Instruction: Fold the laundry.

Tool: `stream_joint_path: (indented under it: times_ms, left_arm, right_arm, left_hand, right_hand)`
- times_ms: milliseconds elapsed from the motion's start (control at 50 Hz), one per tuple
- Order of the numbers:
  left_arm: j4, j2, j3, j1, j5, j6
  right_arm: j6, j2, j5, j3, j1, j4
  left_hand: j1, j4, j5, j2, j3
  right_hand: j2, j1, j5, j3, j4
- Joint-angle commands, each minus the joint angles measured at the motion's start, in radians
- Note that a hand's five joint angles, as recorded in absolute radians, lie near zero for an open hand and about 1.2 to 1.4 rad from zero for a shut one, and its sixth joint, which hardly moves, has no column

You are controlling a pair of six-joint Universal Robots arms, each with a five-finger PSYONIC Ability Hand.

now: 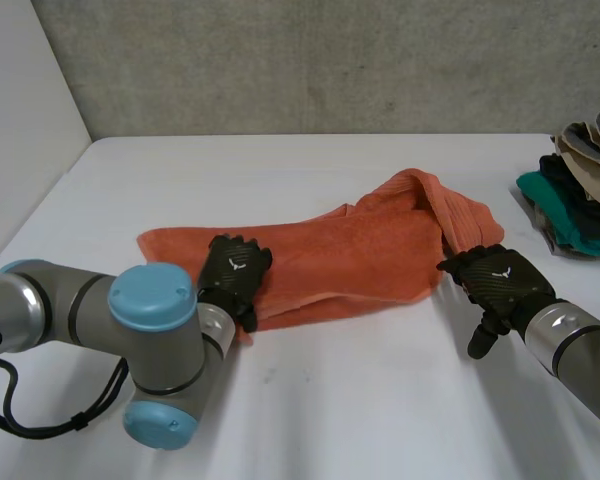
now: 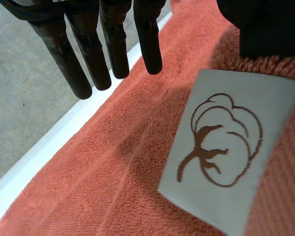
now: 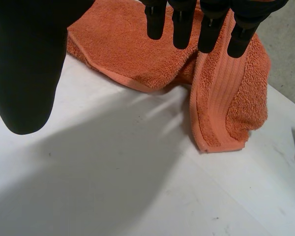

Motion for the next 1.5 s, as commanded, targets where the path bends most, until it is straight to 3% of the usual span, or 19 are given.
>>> stream_joint_path:
  times_ms: [20, 40, 160, 380, 400, 420, 440, 460, 580, 640, 700, 720, 780, 860, 1100, 1260, 1360, 1500]
  left_arm:
    - [0.019, 0.002, 0.001, -0.003, 0.009, 0.083]
    - [0.032, 0.006, 0.002, -0.004, 0.012, 0.081]
    - [0.055, 0.004, 0.015, 0.000, 0.014, 0.086]
    - [0.053, 0.007, 0.012, 0.000, 0.025, 0.090]
    - [0.049, 0.009, 0.012, 0.000, 0.028, 0.090]
    - [0.046, 0.012, 0.012, -0.001, 0.029, 0.090]
    - [0.040, 0.016, 0.012, -0.003, 0.031, 0.093]
    - [0.035, 0.019, 0.010, -0.003, 0.031, 0.098]
    - [-0.026, 0.021, 0.010, -0.012, 0.028, 0.093]
    - [-0.049, 0.021, 0.007, -0.010, 0.028, 0.086]
    - [-0.056, 0.019, 0.006, -0.009, 0.028, 0.086]
    - [-0.056, 0.018, 0.010, -0.004, 0.032, 0.081]
    - [-0.051, 0.013, 0.019, 0.002, 0.032, 0.077]
    - [-0.039, 0.018, 0.024, 0.013, 0.020, 0.078]
    - [-0.014, 0.376, -0.135, 0.014, -0.021, 0.014]
    - [-0.023, 0.628, -0.224, -0.032, -0.020, -0.020]
    - [-0.074, 0.719, -0.212, -0.081, -0.024, -0.028]
    - [-0.115, 0.806, -0.154, -0.138, -0.032, -0.075]
  right_arm:
    - [0.000, 0.000, 0.003, 0.000, -0.001, 0.000]
    - [0.000, 0.001, 0.003, 0.000, -0.001, 0.000]
    - [0.000, 0.000, 0.006, 0.000, -0.001, 0.000]
    - [0.000, 0.000, 0.008, -0.003, -0.001, 0.000]
    - [0.000, 0.001, 0.008, -0.002, -0.001, 0.000]
    - [0.000, 0.000, 0.008, -0.003, -0.001, 0.000]
    - [0.000, 0.000, 0.008, -0.002, 0.000, 0.000]
    - [0.000, 0.000, 0.008, -0.002, 0.000, 0.000]
    - [0.000, 0.001, 0.009, -0.002, 0.000, 0.000]
    - [0.000, 0.000, 0.009, -0.002, 0.000, 0.000]
    - [0.000, 0.000, 0.009, -0.002, -0.001, 0.000]
    - [0.000, 0.000, 0.009, -0.002, -0.001, 0.000]
    - [0.000, 0.000, 0.009, -0.002, 0.000, 0.000]
    - [-0.002, -0.003, 0.012, -0.002, -0.001, 0.000]
    - [0.009, -0.052, 0.009, -0.032, 0.002, 0.040]
    - [0.133, -0.046, 0.002, -0.109, 0.120, 0.043]
    - [0.277, 0.148, 0.011, -0.248, 0.193, -0.026]
    - [0.397, 0.311, 0.060, -0.403, 0.267, -0.044]
  left_hand:
    - [0.255, 0.271, 0.419, 0.259, 0.258]
    - [0.413, 0.428, 0.577, 0.417, 0.415]
    - [0.871, 0.887, 1.035, 0.875, 0.874]
    - [0.904, 0.920, 1.068, 0.908, 0.907]
    - [0.878, 0.894, 1.043, 0.883, 0.881]
    - [0.683, 0.699, 0.848, 0.688, 0.686]
    - [0.280, 0.296, 0.445, 0.285, 0.283]
    - [0.108, 0.124, 0.272, 0.112, 0.111]
    - [-0.084, -0.069, 0.080, -0.080, -0.082]
    - [-0.079, -0.063, 0.085, -0.075, -0.076]
    - [0.041, 0.056, 0.205, 0.045, 0.044]
    - [0.329, 0.345, 0.493, 0.333, 0.332]
    - [0.902, 0.918, 1.066, 0.906, 0.905]
    - [0.904, 0.920, 1.068, 0.908, 0.907]
    - [0.904, 0.920, 1.068, 0.908, 0.907]
    - [0.904, 0.920, 1.068, 0.908, 0.907]
    - [0.904, 0.920, 1.068, 0.908, 0.907]
    - [0.904, 0.920, 1.068, 0.908, 0.907]
  right_hand:
    - [-0.042, -0.056, -0.049, -0.039, -0.039]
    - [-0.042, -0.056, -0.049, -0.039, -0.039]
    - [-0.042, -0.056, -0.049, -0.039, -0.039]
    - [-0.042, -0.056, -0.049, -0.039, -0.039]
    - [-0.042, -0.056, -0.049, -0.039, -0.039]
    - [-0.042, -0.056, -0.049, -0.039, -0.039]
    - [-0.042, -0.056, -0.049, -0.039, -0.039]
    - [-0.042, -0.056, -0.049, -0.039, -0.039]
    - [-0.042, -0.056, -0.049, -0.039, -0.039]
    - [-0.042, -0.056, -0.049, -0.039, -0.039]
    - [-0.042, -0.056, -0.049, -0.039, -0.039]
    - [-0.042, -0.056, -0.049, -0.039, -0.039]
    - [-0.042, -0.056, -0.049, -0.039, -0.039]
    - [-0.042, -0.056, -0.049, -0.039, -0.039]
    - [-0.042, -0.056, -0.049, -0.039, -0.039]
    - [-0.042, -0.056, -0.049, -0.039, -0.039]
    - [-0.042, -0.056, -0.049, -0.039, -0.039]
    - [-0.042, -0.056, -0.049, -0.039, -0.039]
